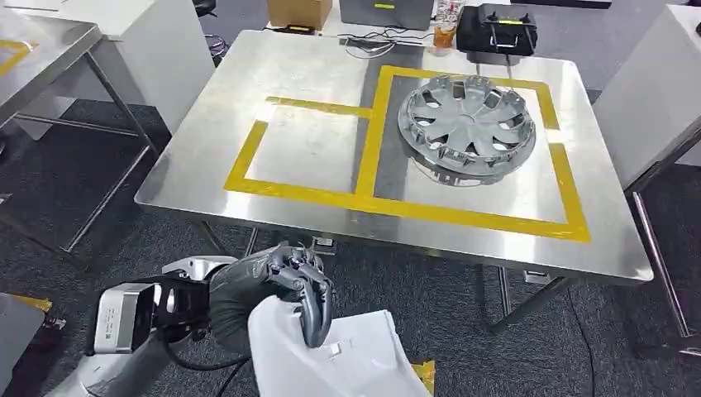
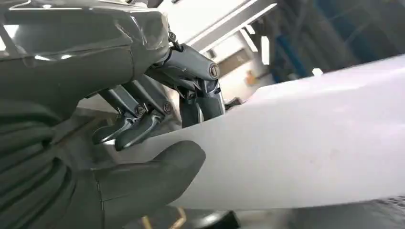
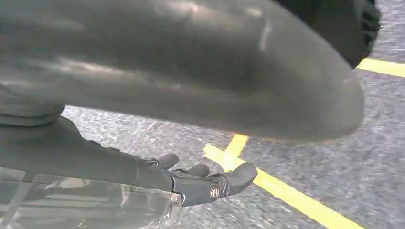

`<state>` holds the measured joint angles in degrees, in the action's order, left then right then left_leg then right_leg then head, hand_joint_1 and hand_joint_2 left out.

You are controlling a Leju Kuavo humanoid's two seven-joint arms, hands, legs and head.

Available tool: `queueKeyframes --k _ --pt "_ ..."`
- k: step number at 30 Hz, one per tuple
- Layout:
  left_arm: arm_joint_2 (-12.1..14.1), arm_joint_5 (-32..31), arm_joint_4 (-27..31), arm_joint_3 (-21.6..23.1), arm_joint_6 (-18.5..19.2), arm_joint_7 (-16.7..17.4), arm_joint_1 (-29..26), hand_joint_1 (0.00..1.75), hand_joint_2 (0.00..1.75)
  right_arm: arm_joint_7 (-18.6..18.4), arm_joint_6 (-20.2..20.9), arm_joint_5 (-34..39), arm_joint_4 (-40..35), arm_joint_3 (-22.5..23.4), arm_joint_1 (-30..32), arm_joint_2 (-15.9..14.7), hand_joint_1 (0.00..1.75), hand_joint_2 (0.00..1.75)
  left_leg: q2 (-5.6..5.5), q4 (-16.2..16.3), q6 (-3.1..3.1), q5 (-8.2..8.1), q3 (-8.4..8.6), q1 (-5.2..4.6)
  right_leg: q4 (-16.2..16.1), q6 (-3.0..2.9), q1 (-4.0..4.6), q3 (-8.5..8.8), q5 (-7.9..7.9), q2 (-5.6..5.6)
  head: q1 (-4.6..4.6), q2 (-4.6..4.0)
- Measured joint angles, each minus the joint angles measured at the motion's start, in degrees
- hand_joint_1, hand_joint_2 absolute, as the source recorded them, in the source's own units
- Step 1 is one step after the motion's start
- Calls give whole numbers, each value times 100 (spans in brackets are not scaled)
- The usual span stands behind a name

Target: Take the parts from the cabinet and place them on the table.

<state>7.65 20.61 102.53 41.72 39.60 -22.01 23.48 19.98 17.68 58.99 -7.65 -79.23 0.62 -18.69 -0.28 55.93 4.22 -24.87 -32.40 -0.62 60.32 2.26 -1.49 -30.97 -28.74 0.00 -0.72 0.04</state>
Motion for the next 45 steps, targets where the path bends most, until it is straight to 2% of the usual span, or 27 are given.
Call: queueKeyframes --k 1,3,4,6,9,11,12,14,16,18,20,22,23,24,25,28,29,30,31,34,35,36,39,40,41,43,45 --pt "-11 0 7 0 -2 2 13 175 175 2 -2 0 2 0 -11 -4 0 0 2 1 15 -12 30 -12 392 -50 4 -220 -127 2 4 0" --pt "-13 -13 7 4 0 9 -7 175 175 2 -9 4 4 0 -1 -9 0 0 -5 3 30 -73 69 -31 1253 -55 8 -803 -376 3 -6 0" --pt "-13 -15 7 9 0 13 -21 175 175 2 -9 2 4 0 7 -7 0 0 -17 5 23 -114 109 -32 1548 -5 6 -1056 -423 3 -2 0" --pt "-11 -15 7 11 0 15 -48 175 175 0 -9 -4 2 0 22 2 0 0 -33 8 -9 -218 243 -23 1244 150 -19 -1102 -202 0 -6 0" --pt "-9 -17 4 11 0 15 -55 175 175 2 -13 -2 4 0 48 0 0 0 -36 16 -105 -437 413 -32 -200 410 -93 -680 663 -9 -17 0" --pt "0 -24 11 9 -2 28 -58 175 175 2 -13 0 9 0 37 0 0 0 -42 56 -191 -578 442 -54 -264 47 0 -624 600 -47 -13 0" --pt "-9 -35 15 11 -4 35 -69 175 175 0 -11 -4 4 0 27 24 0 0 -40 95 -230 -562 546 -51 -272 -50 -12 -610 573 -45 2 0" --pt "-15 -41 41 9 -11 37 -61 175 175 2 -15 -2 9 0 30 39 0 0 -16 357 -251 -522 421 -18 -282 -154 -46 -451 492 -8 7 0" --pt "-15 -66 68 2 -13 39 -47 175 175 2 -39 -2 22 2 9 26 0 0 -5 1116 -316 -409 1 13 -281 -225 -41 -300 364 -5 26 0" --pt "-6 -81 68 -2 -13 44 -72 175 175 2 -46 -4 35 2 0 30 0 0 -3 1787 -386 -792 -578 56 -281 -239 -30 -147 220 16 22 0" --pt "2 -81 68 -4 -13 46 -77 175 175 2 -46 -24 42 0 9 30 0 0 -2 1883 -398 -1171 -943 73 -281 -230 -21 63 49 41 24 0" --pt "13 -81 68 -11 -13 46 -77 175 175 2 -46 -24 44 0 11 30 0 0 -2 1329 -356 -978 -938 57 -287 -224 -7 289 -118 63 24 0" --pt "15 -81 70 -15 -13 46 -77 175 175 4 -44 -24 44 0 4 35 0 0 -3 898 -287 -628 -875 32 -293 -220 4 394 -195 65 22 0" --pt "20 -81 70 -17 -15 46 -75 175 175 4 -44 -24 44 0 17 50 0 0 7 392 -160 39 -802 -36 -325 -215 -19 408 -271 69 20 0" --pt "26 -79 74 -24 -15 46 -97 175 175 4 -42 -24 44 0 -15 96 0 0 -80 240 -115 556 -790 -90 -322 -175 15 553 -331 103 9 0" --pt "31 -81 98 -35 -20 55 -58 175 175 9 -42 -31 44 0 -12 103 0 0 -60 151 -77 531 -648 -118 -555 -82 -9 630 -385 120 50 0" --pt "26 -85 125 -39 -22 55 -58 175 175 9 -42 -31 44 0 -37 100 0 0 -63 37 -62 516 -554 -96 -655 -61 35 787 -403 113 75 0" --pt "22 -92 142 -41 -22 55 -72 175 175 11 -42 -31 46 2 -36 96 0 0 -59 -90 -69 505 -424 -47 -598 -78 10 746 -462 75 52 0" --pt "15 -109 142 -37 -42 44 -52 175 175 11 -44 -28 50 2 -46 81 0 0 -54 -172 -23 473 -341 -54 -265 -109 42 560 -559 61 55 0" --pt "13 -443 142 -35 -159 -9 -76 175 175 11 -65 -31 70 2 -43 68 0 0 -66 -191 1 333 -239 -59 1180 -211 64 -476 -930 66 54 0" --pt "22 -608 140 -33 -231 -37 -97 175 175 13 -83 -41 72 2 -41 74 0 0 -81 -191 -10 273 -185 -60 1405 -169 61 -741 -881 66 55 0" --pt "37 -812 124 -37 -322 -121 -119 175 175 20 -98 -68 72 0 -37 79 0 0 -89 -190 -26 211 -109 -54 1288 -75 42 -825 -661 64 53 0" --pt "120 -1818 -59 -149 -842 -479 -110 175 175 72 -120 -138 72 -2 -38 79 0 0 -109 -77 -129 -5 56 -46 -138 315 -117 -585 424 33 50 0" --pt "151 -2134 -188 -219 -1030 -457 -78 175 175 87 -122 -138 61 -2 -31 120 0 0 -123 65 -189 -123 16 -97 -235 291 -106 -530 486 8 46 0" --pt "160 -2374 -290 -282 -1199 -344 -27 175 175 98 -131 -131 63 0 -33 105 0 0 -127 122 -210 -163 3 -74 -217 130 -110 -527 455 42 75 0" --pt "179 -2757 -431 -409 -1496 -228 122 175 175 98 -140 -142 61 -2 -60 120 0 0 -125 133 -245 -189 9 -58 -187 45 -54 -527 422 45 68 0" --pt "247 -3422 -610 -553 -1924 -188 269 175 175 98 -149 -144 61 -2 -78 133 0 0 -103 181 -298 -296 -15 -27 -196 -43 -95 -476 390 54 66 0"
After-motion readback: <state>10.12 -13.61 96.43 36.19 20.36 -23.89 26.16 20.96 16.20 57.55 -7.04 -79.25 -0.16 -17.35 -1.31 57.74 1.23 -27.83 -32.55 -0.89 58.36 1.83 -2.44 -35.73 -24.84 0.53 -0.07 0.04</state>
